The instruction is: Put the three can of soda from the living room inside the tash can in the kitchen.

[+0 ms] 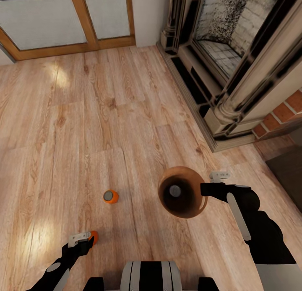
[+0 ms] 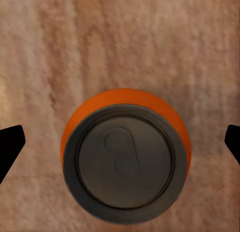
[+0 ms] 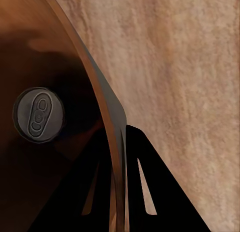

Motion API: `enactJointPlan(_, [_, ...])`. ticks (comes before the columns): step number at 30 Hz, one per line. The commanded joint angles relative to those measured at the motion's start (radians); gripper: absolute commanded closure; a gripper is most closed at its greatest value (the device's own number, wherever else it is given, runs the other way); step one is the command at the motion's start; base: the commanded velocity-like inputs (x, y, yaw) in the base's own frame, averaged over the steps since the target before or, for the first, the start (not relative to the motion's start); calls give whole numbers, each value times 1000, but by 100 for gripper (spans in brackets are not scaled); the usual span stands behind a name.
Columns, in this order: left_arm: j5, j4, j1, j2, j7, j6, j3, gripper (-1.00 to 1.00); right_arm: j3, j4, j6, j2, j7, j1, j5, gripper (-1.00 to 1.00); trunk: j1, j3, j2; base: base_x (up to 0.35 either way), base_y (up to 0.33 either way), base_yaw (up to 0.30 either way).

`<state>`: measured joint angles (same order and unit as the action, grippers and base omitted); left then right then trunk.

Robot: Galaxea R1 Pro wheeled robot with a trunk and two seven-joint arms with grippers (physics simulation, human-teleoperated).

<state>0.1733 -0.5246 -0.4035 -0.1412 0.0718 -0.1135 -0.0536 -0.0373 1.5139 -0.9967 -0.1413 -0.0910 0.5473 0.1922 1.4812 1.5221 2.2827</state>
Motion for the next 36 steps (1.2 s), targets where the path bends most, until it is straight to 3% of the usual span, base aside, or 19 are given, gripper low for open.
enactJointPlan(1, [0,0,0,0,0,0,0,-100,0,0,0,0,-6,0,24,100,4,3,7,0,0,0])
enactJointPlan(8, [0,0,0,-1,0,0,1,-100,-1,0,0,0,-6,0,24,100,31,25,56,0,0,0])
enactJointPlan(25, [0,0,0,0,0,0,1,-100,0,0,0,0,-6,0,24,100,46,38,84,0,0,0])
enactJointPlan(26, [0,0,0,0,0,0,1,100,0,0,0,0,-6,0,24,100,46,38,84,0,0,0])
enactJointPlan(36, [0,-1,0,0,0,0,3,100,0,0,0,0,-6,0,24,100,46,38,84,0,0,0])
